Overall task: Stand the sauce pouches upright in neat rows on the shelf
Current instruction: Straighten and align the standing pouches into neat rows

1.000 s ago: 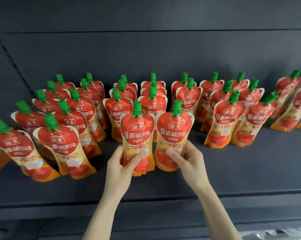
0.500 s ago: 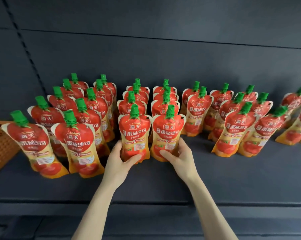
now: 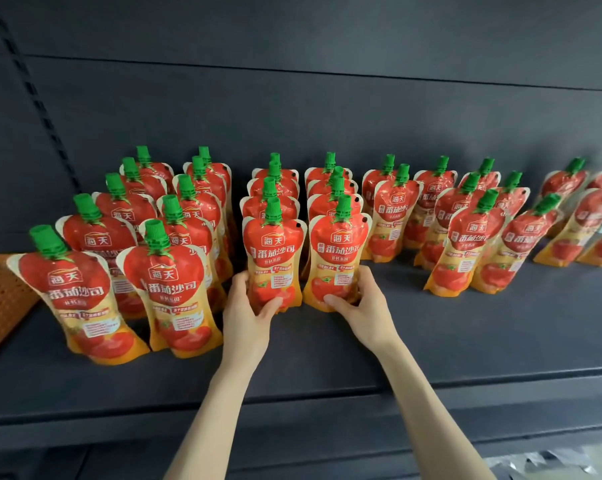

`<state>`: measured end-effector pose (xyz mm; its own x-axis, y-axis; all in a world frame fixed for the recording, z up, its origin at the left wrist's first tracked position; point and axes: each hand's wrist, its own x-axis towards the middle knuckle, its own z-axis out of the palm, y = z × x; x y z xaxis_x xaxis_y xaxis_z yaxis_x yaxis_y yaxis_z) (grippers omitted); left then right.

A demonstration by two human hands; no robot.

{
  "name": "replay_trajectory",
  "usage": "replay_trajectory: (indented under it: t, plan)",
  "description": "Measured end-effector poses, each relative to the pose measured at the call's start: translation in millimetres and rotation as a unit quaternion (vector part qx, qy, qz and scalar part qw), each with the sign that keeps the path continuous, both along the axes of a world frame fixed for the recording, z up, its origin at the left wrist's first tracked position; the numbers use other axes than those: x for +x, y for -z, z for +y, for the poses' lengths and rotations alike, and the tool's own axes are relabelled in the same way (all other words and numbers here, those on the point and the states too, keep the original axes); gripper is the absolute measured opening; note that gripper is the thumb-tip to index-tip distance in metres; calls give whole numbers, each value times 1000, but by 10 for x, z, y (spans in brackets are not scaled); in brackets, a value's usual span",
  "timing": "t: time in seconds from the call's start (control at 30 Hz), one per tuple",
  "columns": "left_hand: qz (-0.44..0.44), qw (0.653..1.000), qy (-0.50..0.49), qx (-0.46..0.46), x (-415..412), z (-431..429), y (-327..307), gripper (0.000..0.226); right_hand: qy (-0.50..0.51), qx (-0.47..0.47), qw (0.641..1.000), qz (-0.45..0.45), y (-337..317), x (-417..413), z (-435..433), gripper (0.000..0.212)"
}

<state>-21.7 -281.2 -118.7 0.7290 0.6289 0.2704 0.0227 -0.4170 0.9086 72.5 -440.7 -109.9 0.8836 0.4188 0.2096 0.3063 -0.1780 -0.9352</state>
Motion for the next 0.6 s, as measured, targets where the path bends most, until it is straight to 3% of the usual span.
replay_trajectory:
  t: [0.6]
  plan:
    - [9,1000,11,-20,34,57,56,56,-16,-9,1000,12,35,93,-58,42]
